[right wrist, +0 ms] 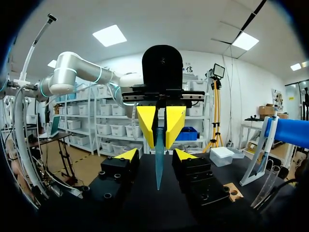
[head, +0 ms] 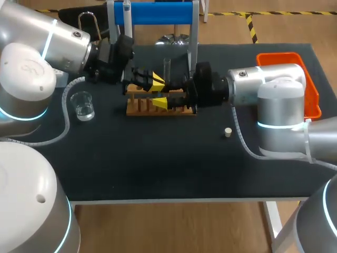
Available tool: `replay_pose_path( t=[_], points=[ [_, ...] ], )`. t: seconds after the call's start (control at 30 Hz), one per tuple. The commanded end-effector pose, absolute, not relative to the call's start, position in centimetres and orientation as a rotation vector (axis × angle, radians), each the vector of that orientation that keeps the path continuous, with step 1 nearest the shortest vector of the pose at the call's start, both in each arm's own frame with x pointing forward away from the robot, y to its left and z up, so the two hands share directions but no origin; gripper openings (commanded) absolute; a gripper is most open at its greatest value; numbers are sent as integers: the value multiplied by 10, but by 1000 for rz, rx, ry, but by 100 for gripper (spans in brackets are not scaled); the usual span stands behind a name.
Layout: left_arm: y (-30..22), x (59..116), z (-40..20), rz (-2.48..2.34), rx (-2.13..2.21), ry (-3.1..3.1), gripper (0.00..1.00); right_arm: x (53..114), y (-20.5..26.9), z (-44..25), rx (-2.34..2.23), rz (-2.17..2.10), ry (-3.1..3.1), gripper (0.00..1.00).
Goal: Invert the test tube, pick up the pipette, mount the tip to pipette, aspirate from beaker and dispense into the tube, eject the tip, return the pipette, and cap with the stopper.
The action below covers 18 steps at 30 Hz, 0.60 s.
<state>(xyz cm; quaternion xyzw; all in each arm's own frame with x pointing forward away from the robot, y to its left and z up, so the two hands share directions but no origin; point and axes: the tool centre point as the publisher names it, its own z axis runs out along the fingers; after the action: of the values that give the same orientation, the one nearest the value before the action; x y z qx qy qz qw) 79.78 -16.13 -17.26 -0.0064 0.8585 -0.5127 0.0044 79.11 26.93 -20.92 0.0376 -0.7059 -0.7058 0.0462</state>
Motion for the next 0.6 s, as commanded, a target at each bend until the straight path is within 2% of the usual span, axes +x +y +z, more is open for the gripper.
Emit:
replay_pose_path(
  t=[0.03, 0.33, 0.43, 0.6],
  points=[
    [-161, 797, -173, -1607, -19, 2688, 0, 791, 271, -209, 114, -2154, -2155, 40],
    [-161, 797, -173, -1607, -19, 2688, 0, 791, 269, -207, 120, -2158, -2150, 19],
    [-161, 797, -173, -1607, -19, 2688, 0, 792, 268, -207, 121, -2161, -2149, 0],
    [-161, 797, -173, -1607, -19, 2688, 0, 792, 268, -206, 126, -2164, -2145, 0]
  ],
)
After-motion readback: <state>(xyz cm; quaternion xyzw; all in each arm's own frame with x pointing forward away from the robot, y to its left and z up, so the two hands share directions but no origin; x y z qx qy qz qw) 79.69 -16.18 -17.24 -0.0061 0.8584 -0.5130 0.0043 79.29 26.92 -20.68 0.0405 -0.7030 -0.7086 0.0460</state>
